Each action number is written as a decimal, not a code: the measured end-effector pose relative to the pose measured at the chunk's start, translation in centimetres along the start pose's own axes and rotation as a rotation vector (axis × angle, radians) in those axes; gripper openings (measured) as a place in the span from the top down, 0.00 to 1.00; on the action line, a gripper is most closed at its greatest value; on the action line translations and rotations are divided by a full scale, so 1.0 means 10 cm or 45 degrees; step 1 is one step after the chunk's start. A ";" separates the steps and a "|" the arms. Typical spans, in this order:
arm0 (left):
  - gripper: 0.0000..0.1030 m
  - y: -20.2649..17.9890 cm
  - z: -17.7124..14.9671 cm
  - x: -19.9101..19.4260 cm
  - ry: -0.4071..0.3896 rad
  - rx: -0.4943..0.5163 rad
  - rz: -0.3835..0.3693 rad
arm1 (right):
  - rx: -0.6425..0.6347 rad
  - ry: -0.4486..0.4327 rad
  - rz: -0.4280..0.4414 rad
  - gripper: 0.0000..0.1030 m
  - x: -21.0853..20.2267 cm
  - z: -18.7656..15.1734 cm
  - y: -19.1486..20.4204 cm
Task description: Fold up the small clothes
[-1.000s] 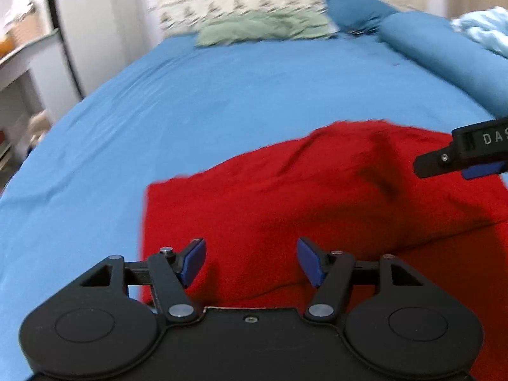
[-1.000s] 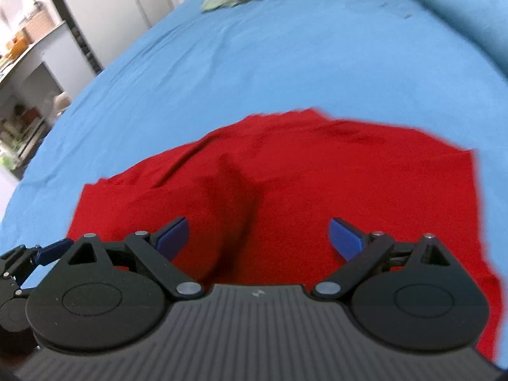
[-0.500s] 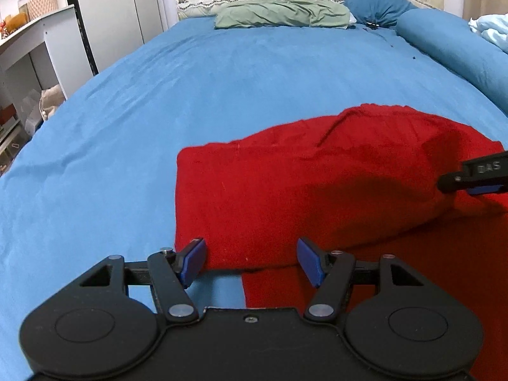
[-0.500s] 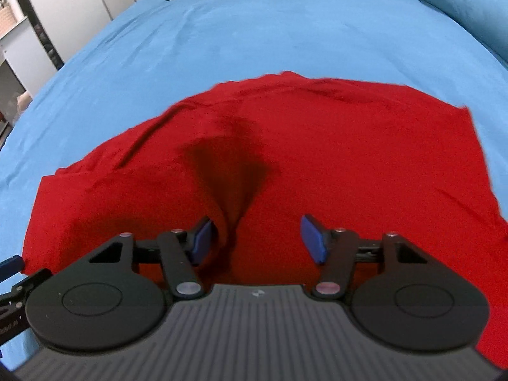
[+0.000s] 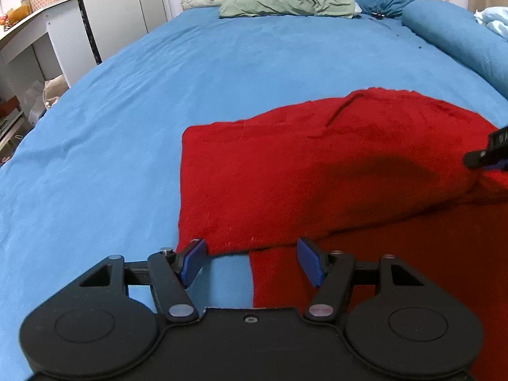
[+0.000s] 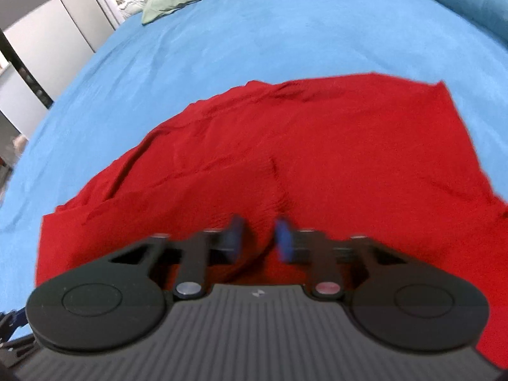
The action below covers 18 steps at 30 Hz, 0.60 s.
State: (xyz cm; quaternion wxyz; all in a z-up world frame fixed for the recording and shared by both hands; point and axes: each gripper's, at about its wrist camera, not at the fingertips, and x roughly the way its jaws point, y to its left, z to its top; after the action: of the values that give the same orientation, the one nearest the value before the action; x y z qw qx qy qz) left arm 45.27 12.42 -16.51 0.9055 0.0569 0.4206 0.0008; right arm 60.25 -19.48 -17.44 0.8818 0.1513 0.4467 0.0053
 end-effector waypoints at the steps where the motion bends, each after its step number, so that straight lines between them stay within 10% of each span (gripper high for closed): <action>1: 0.33 -0.01 -0.02 0.00 0.001 0.013 0.010 | -0.015 -0.009 0.005 0.79 -0.02 0.03 0.01; 11: 0.33 -0.02 0.08 0.17 -0.057 -0.021 0.065 | -0.137 -0.297 0.010 0.81 -1.02 0.65 -0.15; 18: 0.43 -0.09 0.28 0.31 -0.071 0.014 0.074 | -0.125 -0.275 -0.154 0.81 -0.85 0.73 -0.77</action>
State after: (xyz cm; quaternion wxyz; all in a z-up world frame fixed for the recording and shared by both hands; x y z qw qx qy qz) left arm 49.34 11.39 -17.20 0.9161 0.0740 0.3935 0.0231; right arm 59.95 -29.91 -8.82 0.9298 0.0803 0.3566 -0.0422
